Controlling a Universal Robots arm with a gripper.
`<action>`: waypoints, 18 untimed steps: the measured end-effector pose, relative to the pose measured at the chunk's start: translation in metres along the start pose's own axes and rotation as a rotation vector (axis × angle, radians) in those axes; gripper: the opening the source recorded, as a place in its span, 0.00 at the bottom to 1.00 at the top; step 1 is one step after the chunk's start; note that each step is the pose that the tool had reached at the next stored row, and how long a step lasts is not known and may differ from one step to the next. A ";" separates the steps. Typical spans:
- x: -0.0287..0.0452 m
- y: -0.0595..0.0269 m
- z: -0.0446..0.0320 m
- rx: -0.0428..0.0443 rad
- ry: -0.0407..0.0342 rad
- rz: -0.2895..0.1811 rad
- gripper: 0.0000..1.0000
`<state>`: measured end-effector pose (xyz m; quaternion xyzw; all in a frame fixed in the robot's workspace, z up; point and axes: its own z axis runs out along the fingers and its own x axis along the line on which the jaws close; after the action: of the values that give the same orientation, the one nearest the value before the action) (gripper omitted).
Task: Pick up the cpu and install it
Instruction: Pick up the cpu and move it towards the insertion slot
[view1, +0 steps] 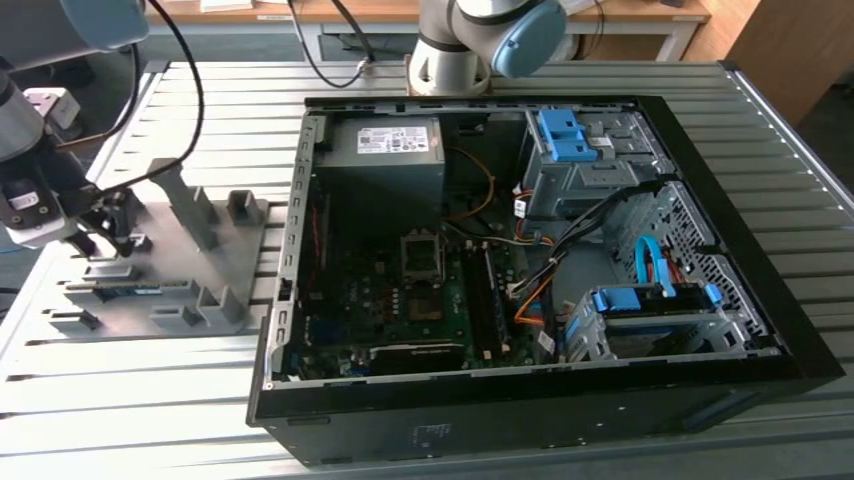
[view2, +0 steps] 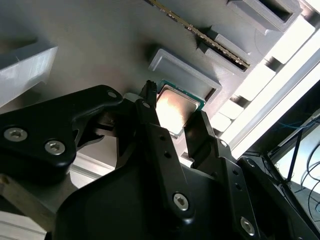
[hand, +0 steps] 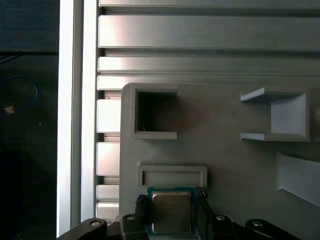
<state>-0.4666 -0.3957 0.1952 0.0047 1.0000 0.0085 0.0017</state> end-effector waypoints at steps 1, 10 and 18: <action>0.0000 0.0000 -0.0004 -0.0007 0.0000 0.000 0.47; -0.0001 0.0001 -0.0076 -0.0063 0.0001 0.000 0.47; -0.0001 0.0003 -0.0149 -0.0123 0.0002 0.000 0.47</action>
<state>-0.4666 -0.3957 0.2100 0.0047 0.9999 0.0146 0.0016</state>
